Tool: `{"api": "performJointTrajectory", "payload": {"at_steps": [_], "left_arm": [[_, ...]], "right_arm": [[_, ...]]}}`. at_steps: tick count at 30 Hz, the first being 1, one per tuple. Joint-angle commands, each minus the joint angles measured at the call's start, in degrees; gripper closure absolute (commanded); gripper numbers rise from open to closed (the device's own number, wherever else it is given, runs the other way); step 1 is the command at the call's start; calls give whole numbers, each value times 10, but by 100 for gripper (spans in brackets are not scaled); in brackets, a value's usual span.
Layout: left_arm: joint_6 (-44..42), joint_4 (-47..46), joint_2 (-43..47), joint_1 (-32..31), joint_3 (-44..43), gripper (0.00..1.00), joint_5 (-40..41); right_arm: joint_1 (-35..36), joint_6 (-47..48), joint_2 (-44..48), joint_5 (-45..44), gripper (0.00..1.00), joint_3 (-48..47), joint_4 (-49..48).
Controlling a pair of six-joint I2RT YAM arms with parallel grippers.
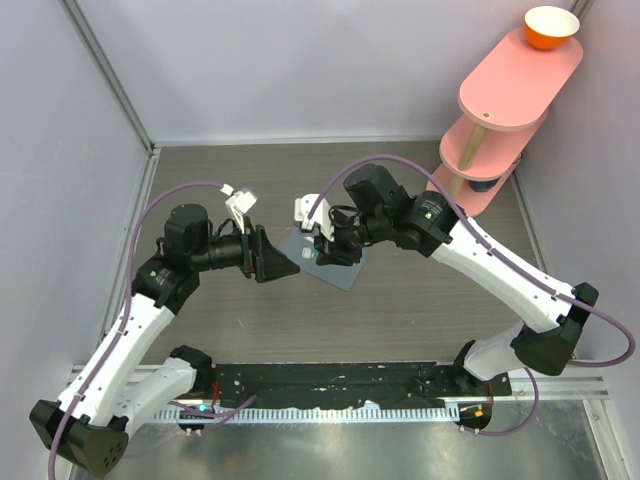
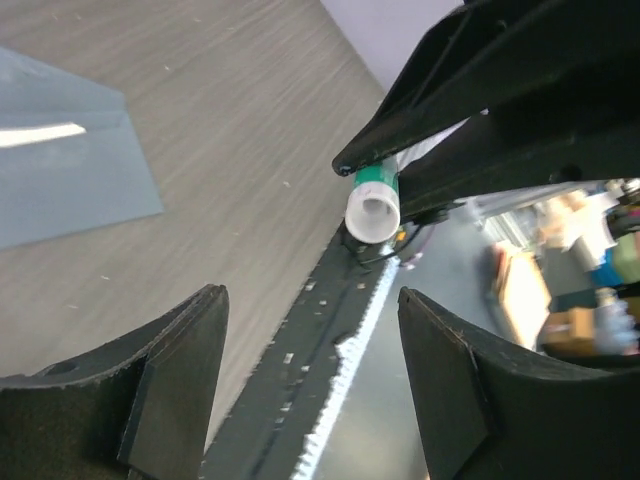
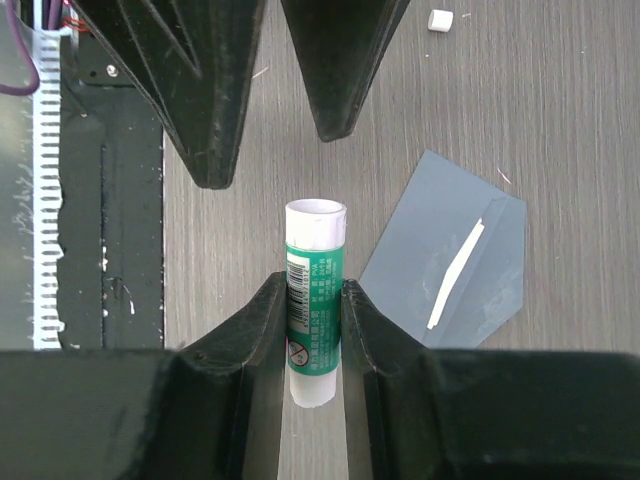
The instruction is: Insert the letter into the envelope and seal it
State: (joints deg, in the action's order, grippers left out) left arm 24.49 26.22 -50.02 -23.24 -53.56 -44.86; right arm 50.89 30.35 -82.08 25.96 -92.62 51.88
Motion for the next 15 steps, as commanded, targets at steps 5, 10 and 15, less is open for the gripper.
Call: {"api": "performJointTrajectory", "payload": {"at_steps": [5,10,15], "left_arm": [[274,-215,13,0,82,35,-46],[296,-244,5,1,98,41,-46],[316,-278,2,0,108,44,-51]], "right_arm": [[28,31,18,-50,99,-1,-20],[36,35,15,-50,99,-5,-13],[44,37,11,-56,99,-5,-13]]}}
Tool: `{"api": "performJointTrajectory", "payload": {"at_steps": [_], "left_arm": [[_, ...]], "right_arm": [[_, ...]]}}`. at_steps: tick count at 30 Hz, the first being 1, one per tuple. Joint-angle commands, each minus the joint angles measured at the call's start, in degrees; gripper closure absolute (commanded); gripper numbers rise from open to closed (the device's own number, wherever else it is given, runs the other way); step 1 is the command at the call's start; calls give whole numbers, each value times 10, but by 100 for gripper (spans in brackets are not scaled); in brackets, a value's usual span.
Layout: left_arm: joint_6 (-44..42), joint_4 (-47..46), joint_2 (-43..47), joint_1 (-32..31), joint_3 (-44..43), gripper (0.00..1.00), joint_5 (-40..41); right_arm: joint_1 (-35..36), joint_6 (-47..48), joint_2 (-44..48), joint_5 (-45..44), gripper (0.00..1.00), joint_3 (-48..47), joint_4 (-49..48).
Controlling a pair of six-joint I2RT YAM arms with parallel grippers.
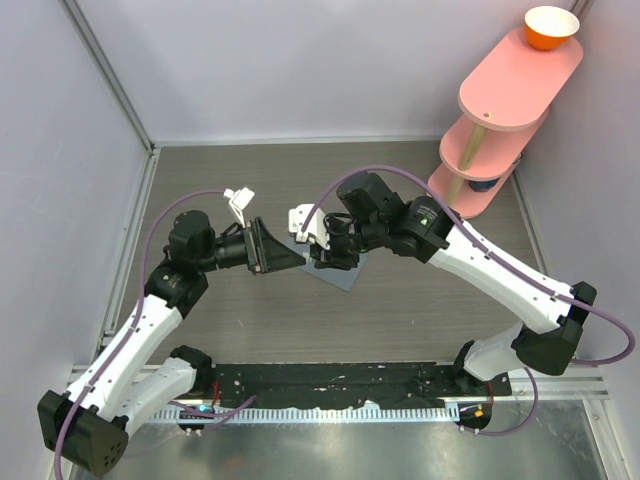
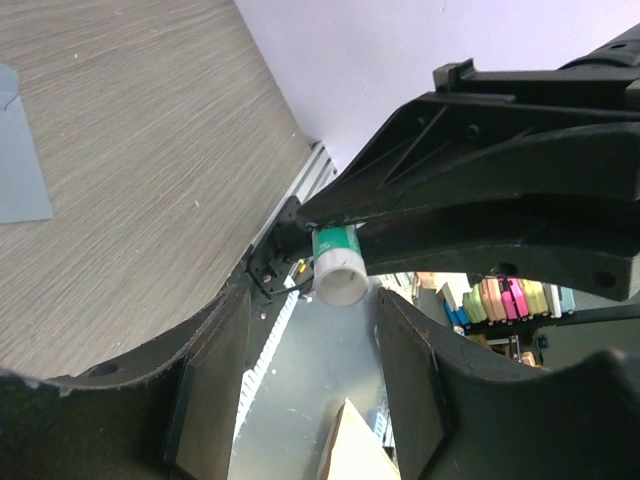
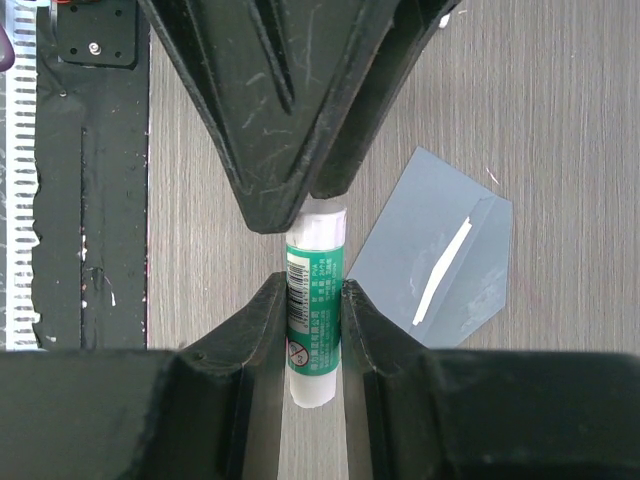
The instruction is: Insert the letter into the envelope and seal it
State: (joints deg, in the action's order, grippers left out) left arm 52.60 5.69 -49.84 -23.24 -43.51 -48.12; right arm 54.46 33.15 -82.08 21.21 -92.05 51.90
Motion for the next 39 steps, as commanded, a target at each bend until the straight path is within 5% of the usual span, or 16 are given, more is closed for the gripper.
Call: {"api": "performJointTrajectory", "payload": {"at_steps": [1,11,22,29,32,33,39], "left_arm": [[37,-74,0,0,8,44,-18],[37,-94,-11,-5,13,62,-23],[-143,-104,24,-24,7,87,-86],[-493,-71,84,-31,24,96,-189],[-783,38,134,-33,25,100,-207],[-958,128,153,-36,19,100,-204],[-1369,335,200,-39,19,100,-159]], "right_arm": [[9,9,11,-9,99,-11,-14],[18,-1,6,-8,99,-20,-15],[16,-55,-19,43,99,-45,1],[6,-133,-57,167,99,-45,13],[5,-161,-74,252,99,-40,29],[4,-174,-81,268,99,-36,31],[0,-240,-86,373,99,26,1]]}}
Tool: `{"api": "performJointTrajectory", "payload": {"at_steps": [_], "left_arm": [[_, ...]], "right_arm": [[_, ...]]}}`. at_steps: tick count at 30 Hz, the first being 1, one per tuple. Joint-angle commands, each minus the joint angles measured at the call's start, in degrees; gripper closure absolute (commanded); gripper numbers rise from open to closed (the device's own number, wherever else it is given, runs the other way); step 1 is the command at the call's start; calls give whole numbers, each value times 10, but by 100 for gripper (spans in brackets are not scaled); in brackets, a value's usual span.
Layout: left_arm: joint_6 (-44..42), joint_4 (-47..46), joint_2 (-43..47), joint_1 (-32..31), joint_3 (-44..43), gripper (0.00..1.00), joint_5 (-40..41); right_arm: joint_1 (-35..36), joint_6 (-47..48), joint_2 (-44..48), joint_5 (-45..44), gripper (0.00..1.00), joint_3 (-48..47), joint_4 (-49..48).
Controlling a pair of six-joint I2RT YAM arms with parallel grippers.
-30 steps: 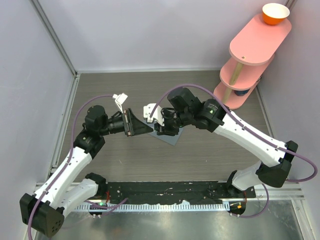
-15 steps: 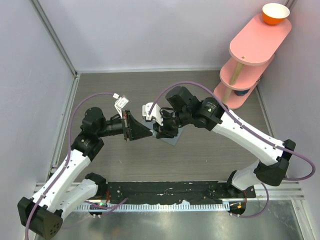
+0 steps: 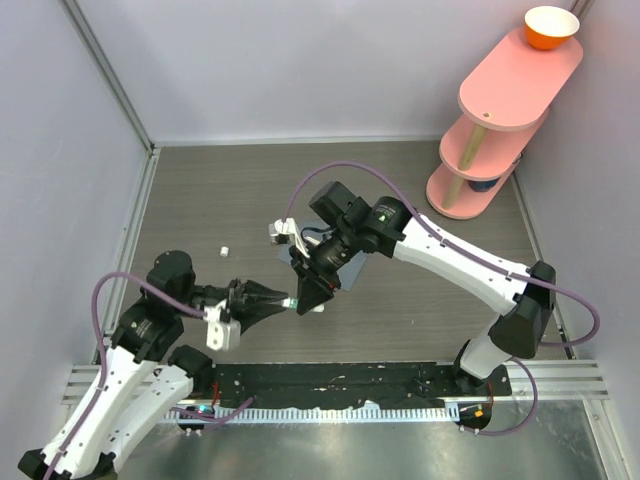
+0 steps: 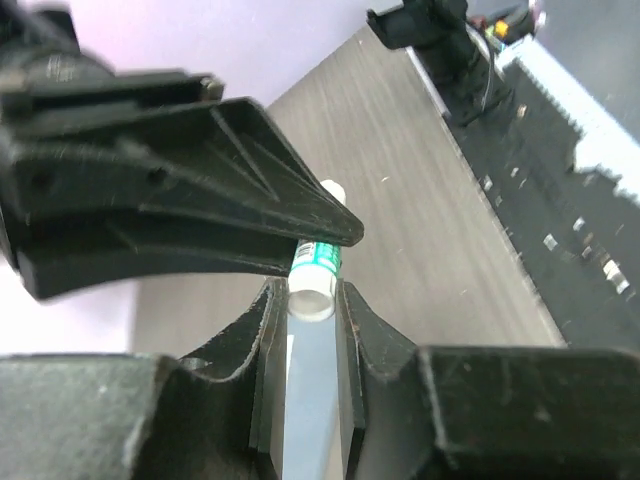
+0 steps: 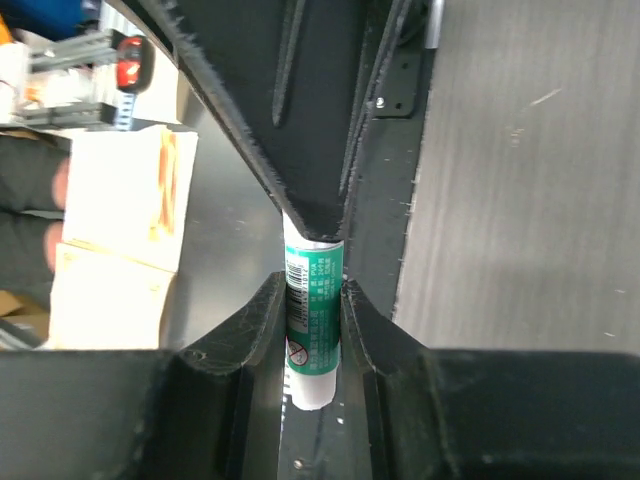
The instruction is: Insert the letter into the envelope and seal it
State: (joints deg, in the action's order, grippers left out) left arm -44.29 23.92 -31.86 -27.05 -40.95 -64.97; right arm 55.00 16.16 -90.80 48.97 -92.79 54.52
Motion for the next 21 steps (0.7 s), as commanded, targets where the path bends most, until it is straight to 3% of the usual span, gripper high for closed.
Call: {"api": "performJointTrajectory", "payload": {"at_steps": [1,7,8,11,13,14,15,16,17,21], "left_arm": [[-471,152,37,-1,8,100,19],[-712,127,80,-1,73,100,56],[-795,115,86,-1,85,100,61],[-839,36,101,-1,126,100,61],[-846,25,102,-1,131,100,63],[-841,28,104,-1,128,95,64],[-812,31,110,-2,125,88,66],[-793,35,115,-1,120,70,71],[-770,49,120,-1,114,63,73],[-582,136,135,-1,40,50,87]], "right_arm": [[-5,-87,-1,103,99,40,-39],[-5,-161,-8,161,99,72,-98],[-6,-188,-8,165,99,77,-107],[-6,-232,-8,185,99,90,-142],[-7,-235,-8,188,99,90,-149],[-8,-235,-3,185,99,89,-148],[-10,-234,-2,179,99,89,-148],[-19,-233,0,176,99,89,-148],[-26,-231,2,173,99,85,-146],[-73,-194,13,137,99,58,-101]]}}
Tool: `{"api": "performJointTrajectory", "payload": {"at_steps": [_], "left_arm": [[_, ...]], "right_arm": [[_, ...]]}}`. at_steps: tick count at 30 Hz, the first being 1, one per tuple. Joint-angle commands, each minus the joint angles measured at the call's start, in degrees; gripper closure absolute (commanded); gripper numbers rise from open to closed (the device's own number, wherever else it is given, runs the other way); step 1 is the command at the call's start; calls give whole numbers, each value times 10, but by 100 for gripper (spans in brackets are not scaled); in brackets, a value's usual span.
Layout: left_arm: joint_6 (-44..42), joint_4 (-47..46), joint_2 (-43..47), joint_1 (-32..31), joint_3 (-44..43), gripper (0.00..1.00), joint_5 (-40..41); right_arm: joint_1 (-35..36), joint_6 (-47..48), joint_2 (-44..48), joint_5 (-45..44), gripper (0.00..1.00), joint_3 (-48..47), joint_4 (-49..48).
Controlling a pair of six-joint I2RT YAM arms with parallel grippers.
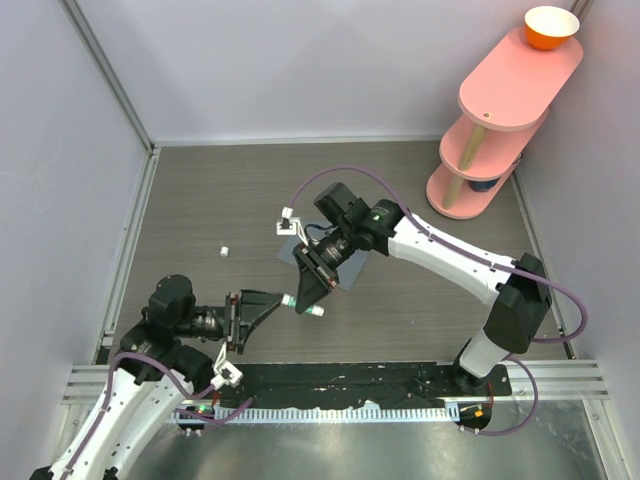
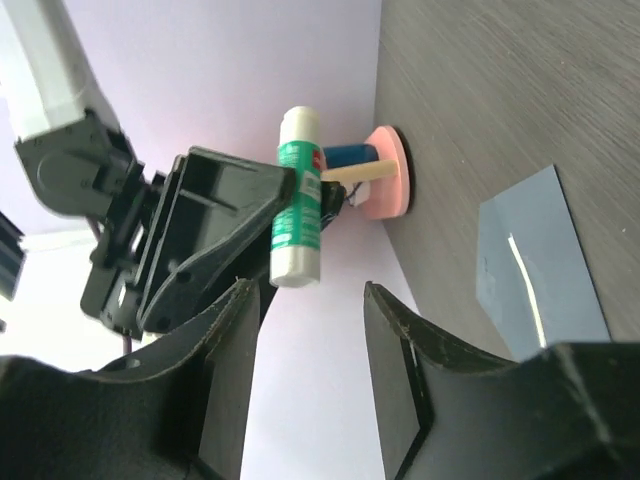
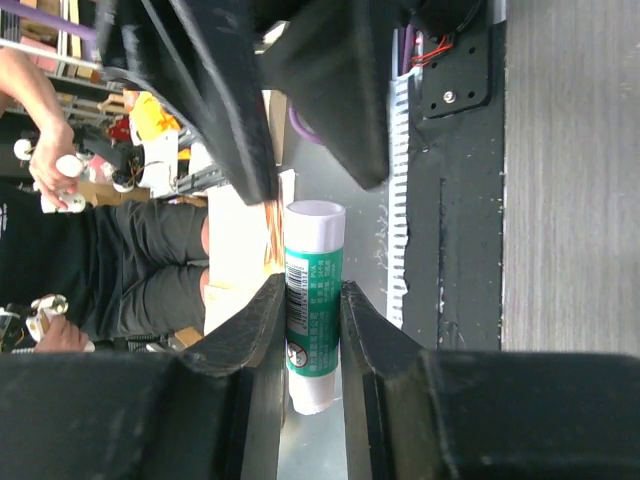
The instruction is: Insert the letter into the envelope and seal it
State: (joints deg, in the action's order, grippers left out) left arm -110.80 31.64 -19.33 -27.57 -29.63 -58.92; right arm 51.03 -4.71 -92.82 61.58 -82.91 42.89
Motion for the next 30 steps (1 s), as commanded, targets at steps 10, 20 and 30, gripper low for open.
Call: {"api": "performJointTrajectory", "payload": {"at_steps": [10,20,30], "left_arm": [[1104,-13,-157,4,-270,47,222],[1609,-145,-251,11,-216,38,137],[1713,-205,-276,13,-155,54,151]], "right_arm": [[-44,178,106,-187,99,-52,49],[12,255,123,-308,99,-70,33],[38,253,124,-346,99,-73,-7]]}}
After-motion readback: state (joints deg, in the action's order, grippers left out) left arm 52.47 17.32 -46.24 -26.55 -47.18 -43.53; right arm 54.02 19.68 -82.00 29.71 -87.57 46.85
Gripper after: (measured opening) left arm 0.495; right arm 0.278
